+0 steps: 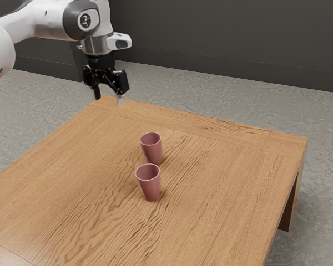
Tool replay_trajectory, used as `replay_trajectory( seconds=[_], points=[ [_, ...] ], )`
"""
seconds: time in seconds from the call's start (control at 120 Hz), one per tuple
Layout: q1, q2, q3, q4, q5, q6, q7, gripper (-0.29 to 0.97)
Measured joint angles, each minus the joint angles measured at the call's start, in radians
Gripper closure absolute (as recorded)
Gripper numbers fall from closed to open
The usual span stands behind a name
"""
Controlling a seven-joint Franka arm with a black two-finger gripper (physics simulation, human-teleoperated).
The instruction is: Place the left cup onto the right cup
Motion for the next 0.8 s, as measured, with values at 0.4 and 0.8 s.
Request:
replay_trajectory(
  seconds=[0.4, 0.8],
  points=[
    [0.0, 0.167, -0.005, 0.152, 0.034, 0.027, -0.011, 0.0],
    [0.0, 0.297, -0.017, 0.289, 0.063, 0.067, -0.017, 0.0]
  ],
)
